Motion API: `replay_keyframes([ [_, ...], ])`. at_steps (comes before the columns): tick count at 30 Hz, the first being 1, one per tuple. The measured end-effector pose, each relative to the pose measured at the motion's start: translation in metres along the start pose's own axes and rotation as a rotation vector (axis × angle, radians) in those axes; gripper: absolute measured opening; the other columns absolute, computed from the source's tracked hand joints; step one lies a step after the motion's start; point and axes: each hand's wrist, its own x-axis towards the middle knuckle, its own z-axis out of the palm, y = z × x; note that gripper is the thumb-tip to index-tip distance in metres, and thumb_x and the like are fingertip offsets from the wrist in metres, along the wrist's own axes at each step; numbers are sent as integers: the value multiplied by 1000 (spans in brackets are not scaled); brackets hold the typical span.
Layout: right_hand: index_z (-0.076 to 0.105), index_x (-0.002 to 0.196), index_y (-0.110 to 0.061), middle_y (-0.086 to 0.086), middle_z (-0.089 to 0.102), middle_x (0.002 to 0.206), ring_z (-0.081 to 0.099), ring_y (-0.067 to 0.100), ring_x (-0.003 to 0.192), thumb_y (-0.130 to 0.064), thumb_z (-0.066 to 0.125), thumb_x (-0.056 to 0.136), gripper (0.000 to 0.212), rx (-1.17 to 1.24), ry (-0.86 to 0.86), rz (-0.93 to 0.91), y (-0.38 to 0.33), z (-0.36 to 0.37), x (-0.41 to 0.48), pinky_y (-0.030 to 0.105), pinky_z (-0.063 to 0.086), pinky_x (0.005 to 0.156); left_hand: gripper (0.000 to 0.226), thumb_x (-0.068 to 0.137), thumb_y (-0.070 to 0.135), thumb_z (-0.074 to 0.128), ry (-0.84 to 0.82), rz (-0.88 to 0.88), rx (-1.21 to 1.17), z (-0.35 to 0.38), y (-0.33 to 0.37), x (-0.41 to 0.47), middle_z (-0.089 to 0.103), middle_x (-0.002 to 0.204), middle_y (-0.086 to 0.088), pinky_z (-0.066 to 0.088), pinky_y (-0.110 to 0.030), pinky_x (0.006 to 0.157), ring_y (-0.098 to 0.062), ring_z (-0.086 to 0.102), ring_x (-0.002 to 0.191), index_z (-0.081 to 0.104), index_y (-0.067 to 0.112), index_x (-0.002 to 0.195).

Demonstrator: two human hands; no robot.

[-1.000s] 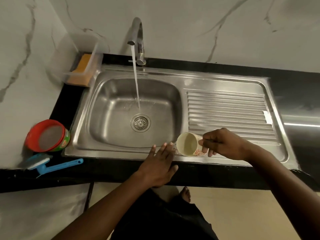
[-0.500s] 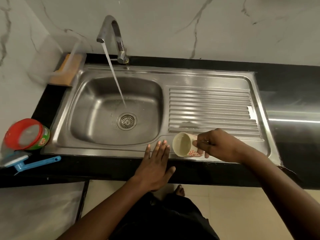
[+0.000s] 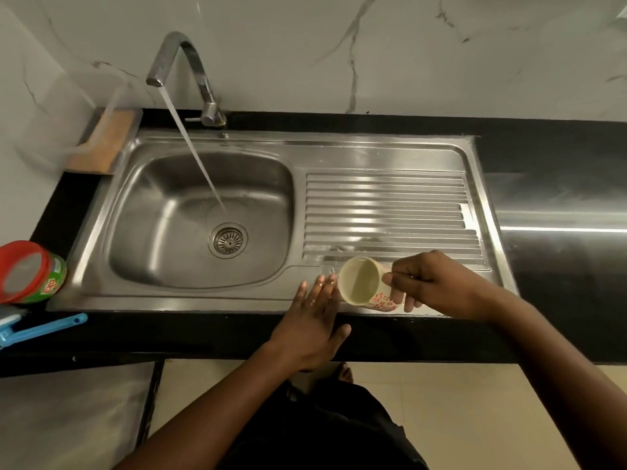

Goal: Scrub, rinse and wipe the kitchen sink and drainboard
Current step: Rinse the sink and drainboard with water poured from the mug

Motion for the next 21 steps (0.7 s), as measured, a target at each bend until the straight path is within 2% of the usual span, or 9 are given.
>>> replay_keyframes([
  [5, 71, 85, -29, -11, 74, 85, 73, 7, 77, -37, 55, 105, 27, -83, 31, 54, 27, -22, -26, 30, 60, 75, 81, 107, 62, 14, -14, 58, -12, -10, 32, 25, -30, 169, -5, -10, -49, 129, -21, -32, 155, -18, 13, 164],
  [10, 63, 82, -38, -16, 68, 81, 70, 2, 73, -43, 54, 105, 25, -195, 61, 56, 42, -34, -40, 14, 51, 62, 81, 107, 61, 15, -48, 132, 3, -13, 60, 46, -29, 170, -6, -9, -49, 130, -19, -33, 155, -16, 13, 164],
  [12, 63, 82, -36, -16, 67, 81, 69, 5, 73, -44, 53, 105, 26, -212, 68, 39, 45, -35, -44, 16, 50, 61, 80, 107, 62, 16, -54, 167, 3, -13, 65, 51, -23, 172, -7, -8, -49, 130, -20, -31, 155, -10, 13, 166],
  [15, 66, 85, -33, -15, 68, 86, 70, 8, 76, -47, 52, 105, 27, -223, 51, 36, 51, -35, -47, 25, 57, 65, 80, 106, 64, 17, -42, 219, -8, -11, 63, 52, -15, 174, -8, -7, -48, 130, -19, -28, 157, -3, 14, 166],
  [17, 65, 85, -34, -16, 68, 86, 71, 6, 77, -47, 52, 104, 27, -197, 44, 49, 57, -37, -50, 25, 59, 67, 79, 107, 63, 18, -41, 260, -20, -13, 62, 51, -9, 175, -8, -7, -46, 131, -17, -25, 158, 1, 15, 166],
  [21, 71, 88, -23, -9, 74, 89, 75, 7, 76, -41, 55, 105, 29, -49, 68, 113, 73, -44, -62, 26, 60, 68, 77, 108, 61, 20, -53, 325, -32, -17, 66, 55, -8, 175, -7, -6, -44, 131, -16, -20, 159, -3, 18, 167],
])
